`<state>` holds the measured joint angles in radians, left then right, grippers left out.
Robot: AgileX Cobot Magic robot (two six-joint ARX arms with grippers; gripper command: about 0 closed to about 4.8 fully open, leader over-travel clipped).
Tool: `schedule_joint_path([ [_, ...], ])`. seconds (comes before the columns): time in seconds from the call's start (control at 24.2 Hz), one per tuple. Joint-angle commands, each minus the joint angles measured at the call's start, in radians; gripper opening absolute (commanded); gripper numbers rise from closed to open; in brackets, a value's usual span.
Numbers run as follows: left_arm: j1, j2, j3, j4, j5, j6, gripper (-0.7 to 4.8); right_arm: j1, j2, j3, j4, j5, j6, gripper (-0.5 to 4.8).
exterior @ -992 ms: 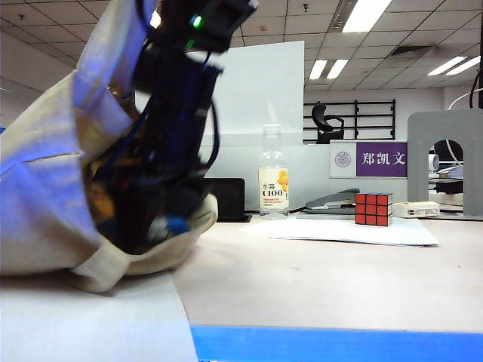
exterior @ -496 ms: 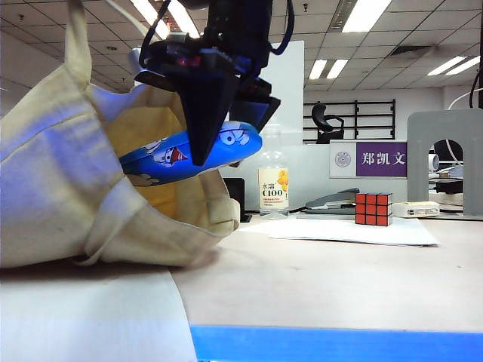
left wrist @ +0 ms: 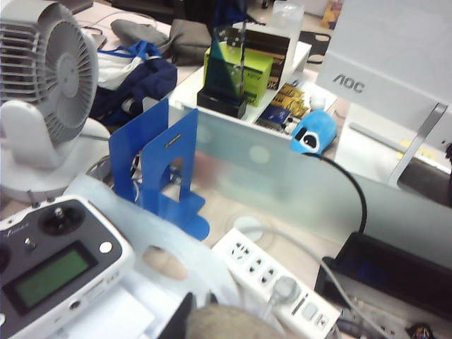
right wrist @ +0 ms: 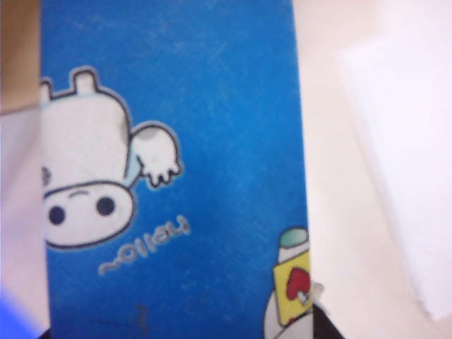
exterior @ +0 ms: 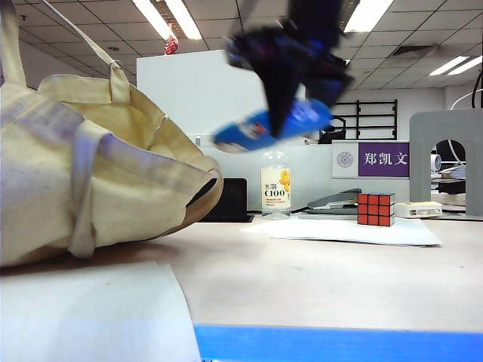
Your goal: Take the glasses case out of the canvas bag and put it on the table.
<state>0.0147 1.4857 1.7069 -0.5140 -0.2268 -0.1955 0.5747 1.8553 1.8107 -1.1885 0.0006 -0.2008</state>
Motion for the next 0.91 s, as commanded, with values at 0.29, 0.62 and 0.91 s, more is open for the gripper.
schedule_joint_path([
  [0.29,0.002,-0.040,0.004,-0.057,0.006,0.026,-0.03,-0.166,0.001,-0.260,0.310,0.002,0.047,1.56],
  [0.62,0.001,-0.047,0.004,-0.069,0.097,0.002,-0.03,-0.167,0.013,-0.415,0.499,-0.048,0.044,1.61],
  [0.91,0.001,-0.054,0.005,-0.046,0.312,-0.066,-0.03,-0.167,0.002,-0.450,0.552,-0.032,0.097,4.79],
])
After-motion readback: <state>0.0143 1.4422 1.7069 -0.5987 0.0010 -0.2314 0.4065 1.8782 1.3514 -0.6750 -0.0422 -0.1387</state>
